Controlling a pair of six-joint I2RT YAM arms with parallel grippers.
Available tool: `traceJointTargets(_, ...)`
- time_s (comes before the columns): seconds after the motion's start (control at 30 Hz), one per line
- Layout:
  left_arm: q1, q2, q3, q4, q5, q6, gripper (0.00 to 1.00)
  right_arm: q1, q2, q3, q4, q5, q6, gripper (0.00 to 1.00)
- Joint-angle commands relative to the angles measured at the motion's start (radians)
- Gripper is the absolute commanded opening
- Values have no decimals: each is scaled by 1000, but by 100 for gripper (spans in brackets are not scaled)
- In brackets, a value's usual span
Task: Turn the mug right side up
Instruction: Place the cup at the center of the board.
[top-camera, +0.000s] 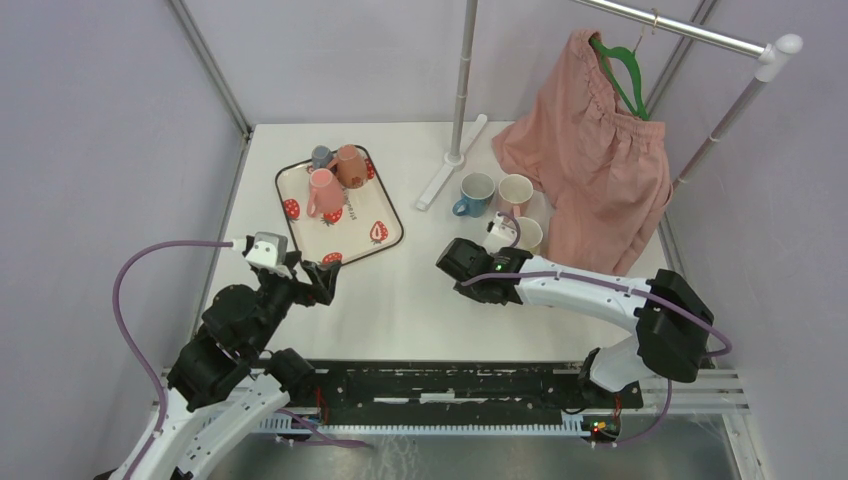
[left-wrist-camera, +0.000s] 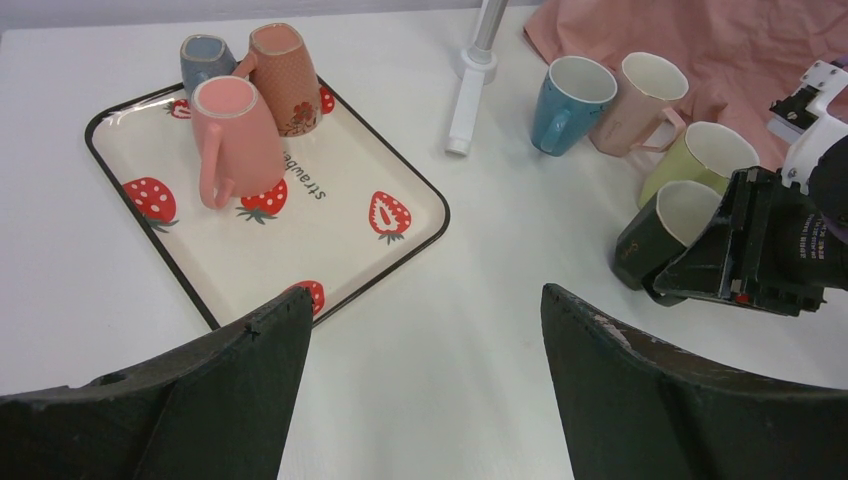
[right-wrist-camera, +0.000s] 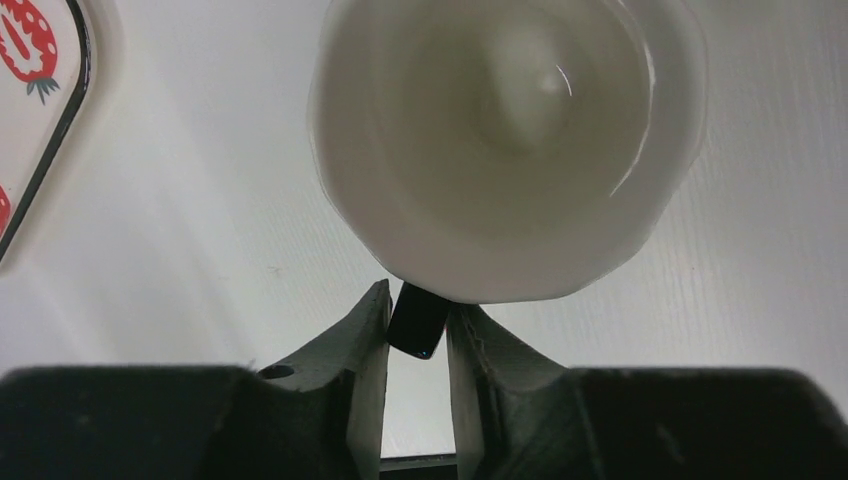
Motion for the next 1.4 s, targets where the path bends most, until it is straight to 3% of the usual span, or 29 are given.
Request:
traceJointTargets(0.0,2,10,-5,27,6,1,90,5,-2,2,-29,80,18,28)
traceJointTargets(0.23,2,7,-4,27,5,1,90,11,-44,-60,-12,102,-61,14)
traceJointTargets(0.4,2,11,-2,27,9,1,90,11,-104,-122,71,111,-278,6)
traceJointTargets(0.57,2,18,-2,27,13,1,90,9,-222,-221,222,121,-510,4)
traceJointTargets(0.8,2,18,-2,27,15,-1,90,-11,-236,-194,252,70,-783,1)
traceJointTargets(1.37,2,21,-2,27,16,-1,90,-172,-221,-206,403,-130,-981,0)
